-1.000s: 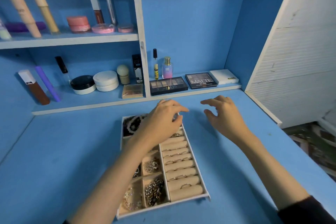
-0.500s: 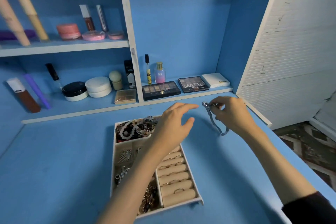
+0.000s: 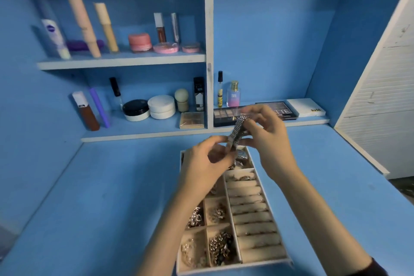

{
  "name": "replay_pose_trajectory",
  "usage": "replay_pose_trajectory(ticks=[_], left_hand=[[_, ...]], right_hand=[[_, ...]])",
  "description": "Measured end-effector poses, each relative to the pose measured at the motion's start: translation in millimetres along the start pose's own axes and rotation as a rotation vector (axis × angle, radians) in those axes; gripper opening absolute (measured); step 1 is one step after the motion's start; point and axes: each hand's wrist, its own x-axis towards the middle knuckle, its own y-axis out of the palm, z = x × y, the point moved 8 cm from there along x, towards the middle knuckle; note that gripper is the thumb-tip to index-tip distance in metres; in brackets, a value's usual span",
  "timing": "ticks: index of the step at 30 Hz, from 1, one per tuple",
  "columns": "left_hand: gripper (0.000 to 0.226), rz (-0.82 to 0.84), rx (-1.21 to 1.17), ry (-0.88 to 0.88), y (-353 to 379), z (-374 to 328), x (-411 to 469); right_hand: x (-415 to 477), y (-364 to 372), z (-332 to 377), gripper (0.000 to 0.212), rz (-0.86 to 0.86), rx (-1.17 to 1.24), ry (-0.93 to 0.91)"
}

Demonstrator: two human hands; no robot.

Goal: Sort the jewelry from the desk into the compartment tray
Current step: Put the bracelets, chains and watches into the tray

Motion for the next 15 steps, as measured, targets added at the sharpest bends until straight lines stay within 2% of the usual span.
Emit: replay_pose_trajectory(ticks=[4, 7, 10, 13, 15], left_hand=[[0.004, -0.084, -0.008, 0.036, -22, 1, 0], [0.008, -0.099, -0.165, 0.026, -32, -1, 2], [0.009, -0.051, -0.353, -0.016, -29, -5, 3], [0.015, -0.033, -0.442, -0.031, -28, -7, 2], [0.017, -0.032, -0.447, -0.039, -30, -6, 2]], right_hand=[[1, 7, -12, 0.031, 0.045, 0.007, 0.029], [-1, 9, -19, 0.028, 0.092, -0.082, 0.039], [-5, 21, -27, 0.015, 0.264, -0.123, 0.076], [-14, 38, -31, 0.017, 0.496, -0.003, 0.156], [-16, 41, -29, 0.019, 0.526, 0.086, 0.196]])
